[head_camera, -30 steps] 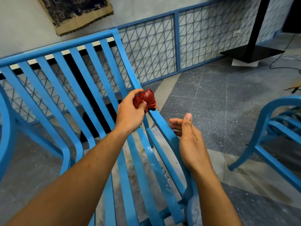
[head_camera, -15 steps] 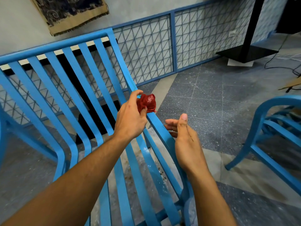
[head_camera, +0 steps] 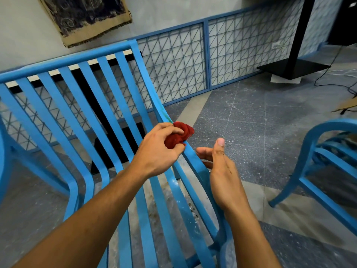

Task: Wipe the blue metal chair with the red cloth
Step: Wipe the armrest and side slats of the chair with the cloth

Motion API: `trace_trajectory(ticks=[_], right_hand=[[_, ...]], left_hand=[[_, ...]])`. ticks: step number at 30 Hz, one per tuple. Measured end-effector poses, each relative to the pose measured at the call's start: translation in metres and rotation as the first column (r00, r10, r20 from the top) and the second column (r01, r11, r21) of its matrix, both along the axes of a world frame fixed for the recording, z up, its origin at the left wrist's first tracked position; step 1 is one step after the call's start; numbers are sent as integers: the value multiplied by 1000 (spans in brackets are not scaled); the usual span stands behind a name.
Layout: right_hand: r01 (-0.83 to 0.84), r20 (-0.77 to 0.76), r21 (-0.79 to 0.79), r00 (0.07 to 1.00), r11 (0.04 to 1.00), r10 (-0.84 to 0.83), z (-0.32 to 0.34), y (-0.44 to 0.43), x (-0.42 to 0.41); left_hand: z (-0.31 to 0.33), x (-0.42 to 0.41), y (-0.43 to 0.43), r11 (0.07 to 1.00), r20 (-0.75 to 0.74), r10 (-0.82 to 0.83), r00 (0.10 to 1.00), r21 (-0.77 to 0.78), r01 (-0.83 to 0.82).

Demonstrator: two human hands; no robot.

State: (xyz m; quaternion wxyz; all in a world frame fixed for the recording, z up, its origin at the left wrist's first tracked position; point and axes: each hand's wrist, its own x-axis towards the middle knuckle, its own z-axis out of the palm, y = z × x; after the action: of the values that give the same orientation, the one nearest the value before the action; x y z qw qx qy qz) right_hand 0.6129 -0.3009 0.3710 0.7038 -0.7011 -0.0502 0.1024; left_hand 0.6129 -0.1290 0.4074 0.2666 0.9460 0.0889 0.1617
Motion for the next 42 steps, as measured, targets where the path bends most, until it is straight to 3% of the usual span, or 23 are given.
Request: trace_trajectory(ticks=[5,9,15,17,25,31,37,42], right_hand=[[-15,8,-41,1000,999,16,-3,3,1],[-29,24,-55,999,998,30,-5,1,2],[-32,19,-45,999,998,33,-7,1,3],[-28,13,-43,1000,999,28,-8,0,3],[-31,22,-30,999,999,32,-4,-1,4],[-19,48,-52,999,998,21,-7,1,2],[-6,55,-75,998,997,10,-6,2,-1],[61,69,-15,996,998,-60,-2,3,-5]], left_hand=[[-1,10,0,993,75,93,993,-85,-86],[2,22,0,983,38,161,986,-100,-157],[24,52,15,954,144,264,954,-185,-236],[30,63,22,953,110,290,951,-126,-276],[17,72,23,967,-90,184,979,193,-164],[13,49,7,987,-88,130,988,105,-120],[12,33,-5,986,-109,92,990,146,-76],[12,21,-13,994,-113,53,992,96,-42]])
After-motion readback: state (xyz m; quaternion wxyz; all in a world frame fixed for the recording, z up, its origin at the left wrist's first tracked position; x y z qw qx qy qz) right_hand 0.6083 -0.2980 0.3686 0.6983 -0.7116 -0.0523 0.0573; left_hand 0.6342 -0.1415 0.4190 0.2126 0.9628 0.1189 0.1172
